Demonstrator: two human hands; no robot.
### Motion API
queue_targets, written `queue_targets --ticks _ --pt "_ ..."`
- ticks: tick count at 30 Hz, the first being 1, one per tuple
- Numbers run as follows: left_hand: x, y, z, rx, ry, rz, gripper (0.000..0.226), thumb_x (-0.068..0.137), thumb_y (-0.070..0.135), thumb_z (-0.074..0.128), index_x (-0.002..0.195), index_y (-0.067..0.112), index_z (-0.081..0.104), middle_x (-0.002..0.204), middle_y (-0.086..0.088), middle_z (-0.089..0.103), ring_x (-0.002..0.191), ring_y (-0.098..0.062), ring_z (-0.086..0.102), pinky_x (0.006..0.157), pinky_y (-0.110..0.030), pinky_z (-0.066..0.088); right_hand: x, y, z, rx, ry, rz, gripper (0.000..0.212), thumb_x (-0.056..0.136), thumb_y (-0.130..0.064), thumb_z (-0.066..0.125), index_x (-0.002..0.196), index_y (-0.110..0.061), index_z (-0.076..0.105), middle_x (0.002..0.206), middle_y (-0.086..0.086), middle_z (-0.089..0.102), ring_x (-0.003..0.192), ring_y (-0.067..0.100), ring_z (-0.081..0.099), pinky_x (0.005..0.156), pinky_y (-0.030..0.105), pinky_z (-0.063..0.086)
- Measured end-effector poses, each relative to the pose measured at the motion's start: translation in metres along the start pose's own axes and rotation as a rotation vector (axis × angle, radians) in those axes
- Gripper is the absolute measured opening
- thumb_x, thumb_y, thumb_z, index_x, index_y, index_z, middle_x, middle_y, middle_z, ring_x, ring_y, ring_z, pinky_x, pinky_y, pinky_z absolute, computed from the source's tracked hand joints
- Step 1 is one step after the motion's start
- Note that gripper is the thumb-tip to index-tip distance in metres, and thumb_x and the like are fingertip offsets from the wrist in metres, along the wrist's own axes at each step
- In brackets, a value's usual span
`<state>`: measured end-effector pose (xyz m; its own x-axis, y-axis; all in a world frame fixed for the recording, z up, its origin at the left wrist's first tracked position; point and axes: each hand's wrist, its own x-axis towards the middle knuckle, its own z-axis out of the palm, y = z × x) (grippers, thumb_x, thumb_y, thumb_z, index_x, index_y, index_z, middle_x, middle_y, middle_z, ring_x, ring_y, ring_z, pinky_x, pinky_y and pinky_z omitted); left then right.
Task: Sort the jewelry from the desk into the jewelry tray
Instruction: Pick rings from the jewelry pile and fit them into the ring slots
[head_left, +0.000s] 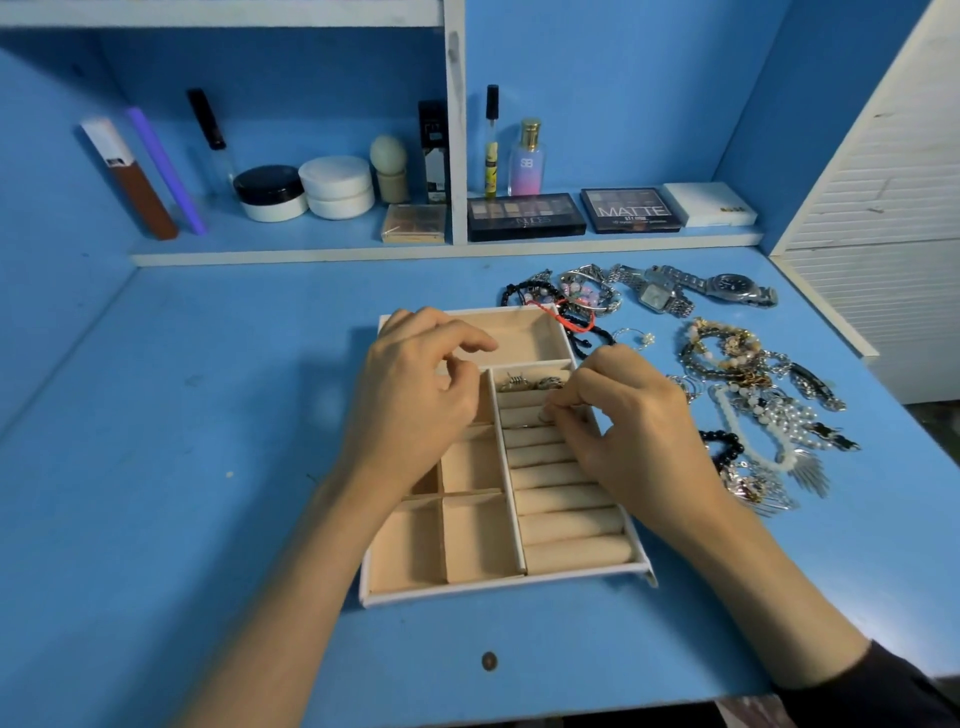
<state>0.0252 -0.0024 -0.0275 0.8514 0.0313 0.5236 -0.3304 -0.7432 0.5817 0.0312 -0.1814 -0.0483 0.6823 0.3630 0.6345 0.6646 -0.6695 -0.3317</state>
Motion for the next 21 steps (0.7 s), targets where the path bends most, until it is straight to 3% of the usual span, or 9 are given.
queue_targets --ticks 7,14,21 --pt "-0.001 -0.002 -0.001 0.008 0.004 0.038 0.031 0.076 0.011 0.042 0.082 0.018 0.072 0.078 0.011 0.057 0.074 -0.007 0.045 0.063 -0.006 0.031 -0.007 -0.001 -0.009 -0.029 -0.082 -0.05 0.01 0.08 -0.009 0.063 0.077 -0.006 0.072 0.069 0.006 0.055 0.064 0.023 0.051 0.051 0.038 0.046" --pt "-0.003 -0.003 -0.002 0.039 -0.01 0.063 0.032 0.077 0.013 0.04 0.084 0.017 0.071 0.079 0.005 0.059 0.077 -0.008 0.045 0.064 -0.013 0.033 -0.013 -0.001 -0.015 0.013 -0.125 -0.005 0.017 0.082 -0.012 0.059 0.093 -0.011 0.072 0.074 0.002 0.055 0.068 0.02 0.052 0.059 0.029 0.044" --pt "-0.003 -0.003 -0.002 0.059 -0.016 0.049 0.03 0.076 0.007 0.045 0.084 0.017 0.071 0.08 0.01 0.055 0.077 -0.003 0.04 0.064 -0.005 0.032 -0.01 -0.001 -0.013 0.113 -0.095 0.108 0.01 0.082 -0.017 0.061 0.08 -0.01 0.067 0.07 -0.001 0.054 0.069 0.012 0.047 0.061 0.024 0.04"
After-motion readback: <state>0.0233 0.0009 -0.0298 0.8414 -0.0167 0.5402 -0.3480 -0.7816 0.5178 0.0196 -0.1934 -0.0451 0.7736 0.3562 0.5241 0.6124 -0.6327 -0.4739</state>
